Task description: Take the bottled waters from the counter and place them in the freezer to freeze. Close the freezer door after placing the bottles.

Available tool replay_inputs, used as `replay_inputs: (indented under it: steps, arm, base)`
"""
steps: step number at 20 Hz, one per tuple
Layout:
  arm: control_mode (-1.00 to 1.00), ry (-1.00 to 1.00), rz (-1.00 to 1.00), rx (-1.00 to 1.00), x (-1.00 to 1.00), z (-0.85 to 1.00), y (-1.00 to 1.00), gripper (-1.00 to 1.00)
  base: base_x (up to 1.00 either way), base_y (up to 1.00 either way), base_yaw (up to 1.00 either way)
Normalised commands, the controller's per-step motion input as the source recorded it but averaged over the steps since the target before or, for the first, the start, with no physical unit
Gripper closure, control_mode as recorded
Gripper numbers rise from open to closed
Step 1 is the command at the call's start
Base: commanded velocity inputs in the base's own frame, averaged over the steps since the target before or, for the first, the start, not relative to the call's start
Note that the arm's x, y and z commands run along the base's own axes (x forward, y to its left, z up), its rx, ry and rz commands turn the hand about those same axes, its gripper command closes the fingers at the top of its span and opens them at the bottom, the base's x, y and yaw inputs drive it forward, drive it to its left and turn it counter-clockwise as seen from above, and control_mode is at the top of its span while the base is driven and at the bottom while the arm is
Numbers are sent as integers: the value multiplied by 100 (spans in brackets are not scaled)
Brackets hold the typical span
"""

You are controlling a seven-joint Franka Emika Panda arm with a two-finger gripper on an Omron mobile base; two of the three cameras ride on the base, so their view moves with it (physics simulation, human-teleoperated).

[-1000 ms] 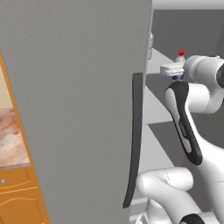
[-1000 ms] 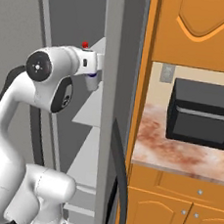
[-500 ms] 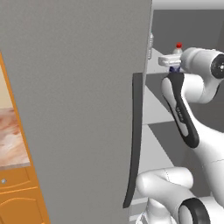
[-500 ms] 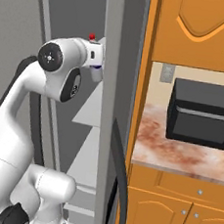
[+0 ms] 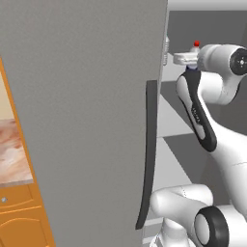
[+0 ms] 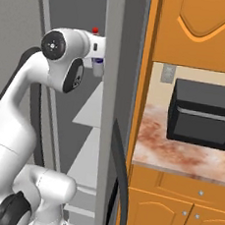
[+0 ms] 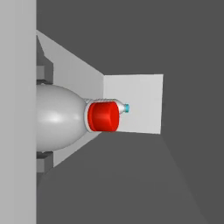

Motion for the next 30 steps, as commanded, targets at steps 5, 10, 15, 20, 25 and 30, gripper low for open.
replay_inputs:
  steps: [5,10,15,20,25,30]
  arm:
    - [-100,-1,0,4,14,0,0,100]
    - [-100,-5,0,0,39,0,0,100]
    - [-100,-1,1,0,45,1,0,100]
    - [-100,0,4,0,52,0,0,100]
    - [-100,0,10,0,36,0,-8,100]
    - [-100,1,12,0,32,0,-17,100]
  base:
    - [0,0,0]
    - [0,0,0]
    - [0,0,0]
    - [0,0,0]
    - [0,0,0]
    - [0,0,0]
